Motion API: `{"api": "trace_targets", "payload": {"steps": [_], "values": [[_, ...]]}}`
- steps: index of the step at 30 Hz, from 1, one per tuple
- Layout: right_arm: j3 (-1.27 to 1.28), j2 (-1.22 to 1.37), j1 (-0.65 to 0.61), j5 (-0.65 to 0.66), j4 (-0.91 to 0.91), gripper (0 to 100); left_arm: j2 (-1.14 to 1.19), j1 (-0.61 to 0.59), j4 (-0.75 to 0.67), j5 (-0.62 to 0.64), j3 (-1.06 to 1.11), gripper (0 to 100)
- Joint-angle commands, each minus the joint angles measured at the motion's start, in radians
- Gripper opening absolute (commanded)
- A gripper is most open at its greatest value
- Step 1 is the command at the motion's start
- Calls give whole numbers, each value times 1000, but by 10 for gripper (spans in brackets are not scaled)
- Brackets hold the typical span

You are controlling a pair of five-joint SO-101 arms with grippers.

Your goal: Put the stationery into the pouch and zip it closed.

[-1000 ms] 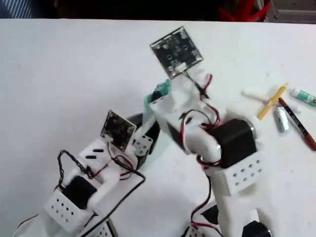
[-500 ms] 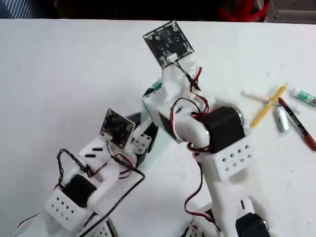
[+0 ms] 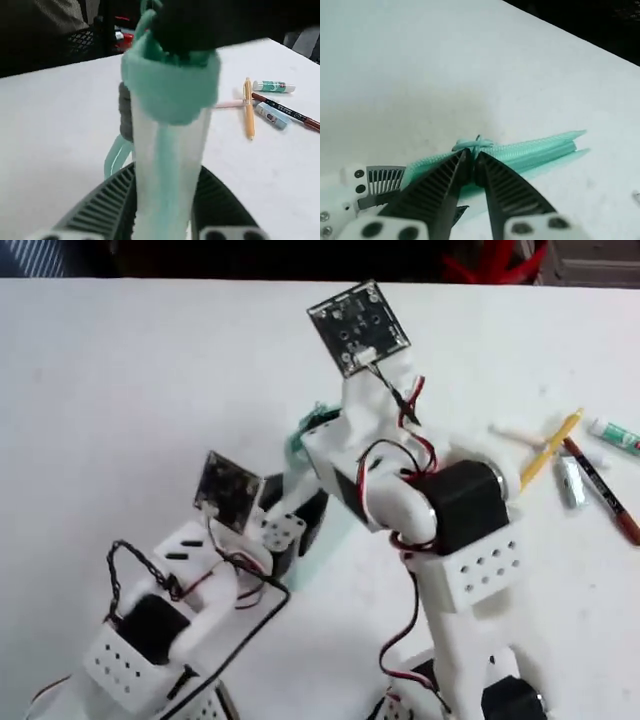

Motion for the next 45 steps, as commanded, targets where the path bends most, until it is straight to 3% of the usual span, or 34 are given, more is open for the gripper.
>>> {"api": "trace_targets", "payload": {"steps": [1, 10, 17, 22, 25, 32, 45], "values": [[-3, -19, 15, -6, 21, 19, -18, -28, 115, 86, -129, 174], [-3, -19, -76, -6, 88, 19, -35, -36, 137, 84, -147, 207], [-3, -19, -96, -6, 94, 19, -288, -30, 107, 44, -15, 202], [-3, -13, -97, -6, 91, 19, -447, 111, 61, -61, 110, 20], [-3, -12, -97, -6, 94, 19, -493, 171, 66, -106, 140, 41], [-6, -16, -88, 9, 82, 19, -493, 171, 66, -106, 141, 24], [-2, -10, 143, 164, -19, 19, -493, 171, 68, -109, 143, 24]]}}
